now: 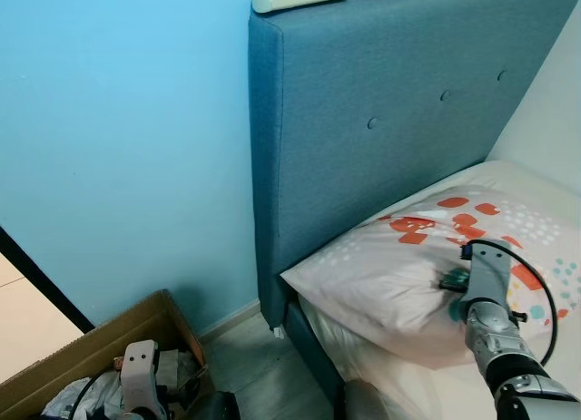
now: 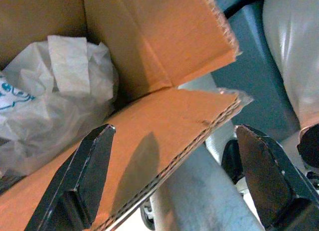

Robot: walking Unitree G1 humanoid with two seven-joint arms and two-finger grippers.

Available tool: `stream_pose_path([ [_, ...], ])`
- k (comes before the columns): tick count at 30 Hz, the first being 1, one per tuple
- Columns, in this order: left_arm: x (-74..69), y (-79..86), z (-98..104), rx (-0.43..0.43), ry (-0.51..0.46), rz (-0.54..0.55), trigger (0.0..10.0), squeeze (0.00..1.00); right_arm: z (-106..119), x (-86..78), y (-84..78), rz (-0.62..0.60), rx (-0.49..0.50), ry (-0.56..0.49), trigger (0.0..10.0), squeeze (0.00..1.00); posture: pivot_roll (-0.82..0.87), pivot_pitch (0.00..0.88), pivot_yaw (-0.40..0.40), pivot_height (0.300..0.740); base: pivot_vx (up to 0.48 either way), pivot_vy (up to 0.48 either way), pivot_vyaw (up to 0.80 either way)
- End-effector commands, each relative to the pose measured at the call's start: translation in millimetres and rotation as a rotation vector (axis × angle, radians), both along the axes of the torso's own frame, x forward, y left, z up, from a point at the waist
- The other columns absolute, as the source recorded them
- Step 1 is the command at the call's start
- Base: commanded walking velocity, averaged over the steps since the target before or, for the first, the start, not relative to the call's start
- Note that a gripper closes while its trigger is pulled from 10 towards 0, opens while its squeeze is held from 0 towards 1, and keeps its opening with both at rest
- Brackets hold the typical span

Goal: Clean up the room

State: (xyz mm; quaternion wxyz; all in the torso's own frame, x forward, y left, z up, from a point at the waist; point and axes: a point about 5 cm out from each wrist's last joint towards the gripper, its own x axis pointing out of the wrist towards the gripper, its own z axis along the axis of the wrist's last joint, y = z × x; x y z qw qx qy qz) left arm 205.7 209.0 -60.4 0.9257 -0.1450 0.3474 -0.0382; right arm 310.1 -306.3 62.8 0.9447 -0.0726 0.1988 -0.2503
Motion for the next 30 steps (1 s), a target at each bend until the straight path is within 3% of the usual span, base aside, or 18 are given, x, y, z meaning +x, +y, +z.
stream_pose_path([
  [1, -4.8, -5.1, -4.1, -0.007, 0.026, -0.015, 10.0, 0.0, 8.1, 4.8, 0.0, 0.033, -0.013, -0.036, 10.0, 0.0, 0.1, 0.122, -0.016, 0.605, 0.0, 0.0, 0.0],
  [4, -3.7, -4.4, -3.3, -0.009, 0.022, -0.013, 10.0, 0.0, 9.8, 12.4, 9.7, 0.119, 0.017, -0.002, 10.0, 0.0, 0.1, 0.124, -0.014, 0.605, 0.0, 0.0, 0.0],
  [11, -8.3, -1.7, -5.5, -0.009, 0.038, -0.009, 10.0, 0.0, 16.3, 13.0, -0.7, 0.175, 0.041, 0.169, 10.0, 0.0, 0.1, 0.122, -0.015, 0.605, 0.0, 0.0, 0.0],
  [12, -8.5, -2.4, -5.8, -0.012, 0.041, -0.013, 10.0, 0.0, 14.4, 9.7, -1.7, 0.224, 0.068, 0.243, 10.0, 0.0, 0.09, 0.121, -0.014, 0.605, 0.0, 0.0, 0.0],
  [16, -8.4, -3.9, -6.1, -0.019, 0.046, -0.021, 10.0, 0.0, 19.2, 4.2, -6.3, 0.318, 0.043, 0.35, 10.0, 0.0, 0.09, 0.12, -0.013, 0.605, 0.0, 0.0, 0.0],
  [18, -8.3, -5.4, -6.3, -0.029, 0.052, -0.031, 10.0, 0.0, 32.9, -6.5, -13.9, 0.446, -0.049, 0.46, 10.0, 0.0, 0.08, 0.115, -0.009, 0.605, 0.0, 0.0, 0.0],
  [19, -8.3, -5.4, -6.3, -0.029, 0.052, -0.031, 10.0, 0.0, 32.9, -6.5, -13.9, 0.446, -0.049, 0.46, 10.0, 0.0, 0.08, 0.115, -0.009, 0.605, 0.0, 0.0, 0.0],
  [20, -8.4, -6.1, -6.5, -0.035, 0.057, -0.038, 10.0, 0.0, 43.4, -16.0, -16.1, 0.542, -0.09, 0.517, 10.0, 0.0, 0.08, 0.111, -0.009, 0.605, 0.0, 0.0, 0.0],
  [22, -8.4, -6.1, -6.5, -0.035, 0.057, -0.038, 10.0, 0.0, 43.4, -16.0, -16.1, 0.542, -0.09, 0.517, 10.0, 0.0, 0.08, 0.111, -0.009, 0.605, 0.0, 0.0, 0.0],
  [24, -9.1, -6.9, -7.1, -0.046, 0.065, -0.044, 10.0, 0.0, 63.2, -40.5, -17.4, 0.714, -0.157, 0.634, 10.0, 0.0, 0.08, 0.109, -0.01, 0.605, 0.0, 0.0, 0.0],
  [26, -9.1, -6.9, -7.1, -0.046, 0.065, -0.044, 10.0, 0.0, 63.2, -40.5, -17.4, 0.714, -0.157, 0.634, 10.0, 0.0, 0.08, 0.109, -0.01, 0.605, 0.0, 0.0, 0.0],
  [28, -10.3, -6.9, -7.7, -0.054, 0.071, -0.046, 10.0, 0.0, 86.4, -56.2, -19.6, 0.797, -0.19, 0.672, 10.0, 0.0, 0.08, 0.108, -0.011, 0.605, 0.0, 0.0, 0.0],
  [30, -11.6, -7.0, -8.3, -0.058, 0.075, -0.048, 10.0, 0.0, 99.7, -59.9, -17.1, 0.835, -0.192, 0.651, 10.0, 0.0, 0.08, 0.107, -0.01, 0.605, 0.0, 0.0, 0.0],
])
